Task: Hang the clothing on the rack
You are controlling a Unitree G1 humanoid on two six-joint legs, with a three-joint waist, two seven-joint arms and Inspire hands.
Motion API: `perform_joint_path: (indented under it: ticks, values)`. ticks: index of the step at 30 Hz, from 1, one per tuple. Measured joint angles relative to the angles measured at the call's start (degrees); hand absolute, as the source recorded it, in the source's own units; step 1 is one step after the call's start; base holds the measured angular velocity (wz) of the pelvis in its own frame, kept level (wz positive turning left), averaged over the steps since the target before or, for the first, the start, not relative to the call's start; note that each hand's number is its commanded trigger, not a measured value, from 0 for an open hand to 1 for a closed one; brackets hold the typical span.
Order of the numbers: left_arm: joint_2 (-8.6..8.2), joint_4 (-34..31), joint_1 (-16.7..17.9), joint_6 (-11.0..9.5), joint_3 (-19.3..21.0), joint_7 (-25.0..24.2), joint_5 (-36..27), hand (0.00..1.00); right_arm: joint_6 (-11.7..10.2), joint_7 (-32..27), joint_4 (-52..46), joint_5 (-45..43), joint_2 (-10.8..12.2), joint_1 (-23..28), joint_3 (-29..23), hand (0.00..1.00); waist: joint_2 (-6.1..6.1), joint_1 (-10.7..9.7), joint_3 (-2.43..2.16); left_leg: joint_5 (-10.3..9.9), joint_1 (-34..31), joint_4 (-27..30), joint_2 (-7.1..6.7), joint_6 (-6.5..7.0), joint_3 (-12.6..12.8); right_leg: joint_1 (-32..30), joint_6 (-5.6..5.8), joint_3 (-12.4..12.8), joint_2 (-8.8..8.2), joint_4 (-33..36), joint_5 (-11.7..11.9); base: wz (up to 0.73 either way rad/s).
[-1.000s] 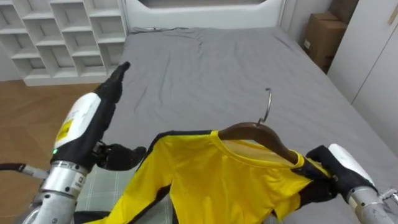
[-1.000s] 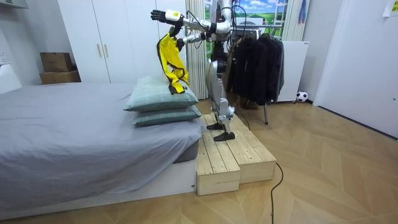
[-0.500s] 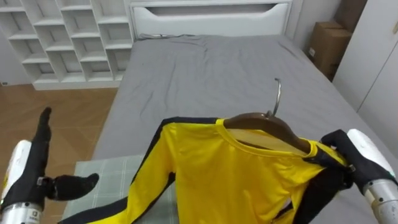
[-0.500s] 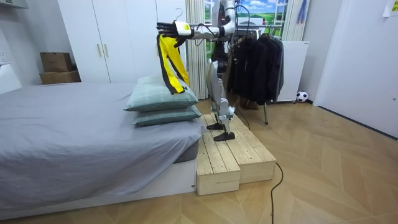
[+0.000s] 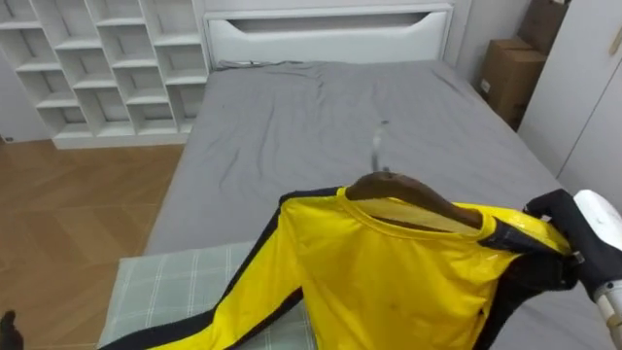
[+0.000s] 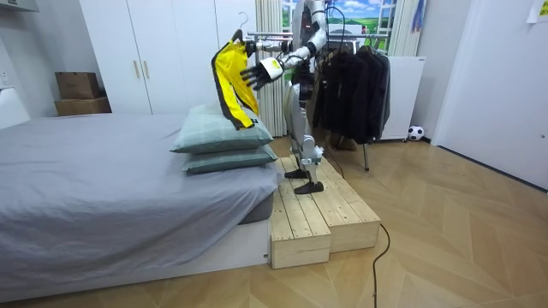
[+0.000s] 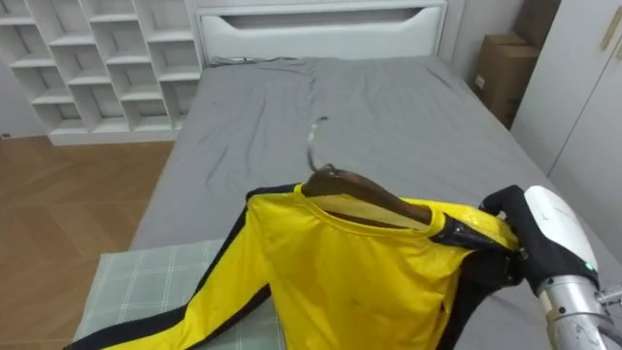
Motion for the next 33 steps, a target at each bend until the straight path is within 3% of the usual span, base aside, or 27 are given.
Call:
perform_joint_path:
  ticks: [5,8,11,17,21,24,33]
  values:
    - [-0.03,10.2,1.4,0.1,0.0,1.9,-0.8,0.0,1.4,1.4,-0.4,2.3,0.0,1.2,0.1,1.0,-0.57,0.9,0.07,0.0,0.0,-0.2,-0.05,0.0,0.2,-0.3,0.01,0.3,-0.01,0.0,0.0,-0.02]
    - [-0.21,13.8,3.3,0.3,0.2,2.2,-0.8,0.0,2.0,1.6,-1.6,2.7,0.0,1.9,0.0,1.0,-1.23,1.3,-0.31,0.0,-0.6,-0.2,-0.01,0.01,0.3,-0.8,0.0,0.3,0.02,0.1,0.0,-0.02]
    - [-0.46,16.5,4.4,0.9,0.5,2.2,-0.8,0.0,2.3,2.5,-3.4,2.7,0.0,2.3,0.0,1.0,-1.44,1.4,-0.34,0.0,-0.5,-0.2,-0.01,0.01,0.1,-0.7,0.0,0.3,0.02,0.0,0.0,0.01]
    - [-0.82,22.8,5.0,1.7,0.7,2.7,-0.8,0.0,3.0,4.6,-7.3,6.1,0.0,3.2,0.0,1.0,-1.1,2.1,-0.05,0.0,-0.5,-0.3,-0.02,0.03,0.3,-0.5,0.01,0.5,0.04,0.0,0.0,-0.01]
    - [-2.15,26.1,5.6,2.9,0.7,3.0,-0.8,0.0,4.1,5.0,-7.3,6.8,0.3,3.6,0.1,1.0,-1.12,2.5,0.03,-0.2,-0.5,-0.4,-0.03,0.22,0.7,-0.6,0.04,0.7,0.06,0.2,0.0,-0.02]
    - [-2.19,28.7,5.6,4.0,0.7,3.0,-0.8,0.0,4.1,5.1,-7.3,6.8,0.8,3.7,0.2,1.0,-1.27,2.6,0.13,-0.2,-0.5,-0.7,-0.03,0.22,0.7,-0.7,0.07,0.7,0.07,0.1,0.0,0.0]
    - [-2.2,29.8,5.0,4.5,0.7,3.0,-0.7,0.0,4.1,5.1,-7.3,6.9,0.8,3.6,0.3,1.0,-1.75,2.9,0.43,-0.2,-0.6,-0.7,-0.11,0.23,0.7,-0.6,0.24,0.6,-0.02,0.1,-0.2,0.0]
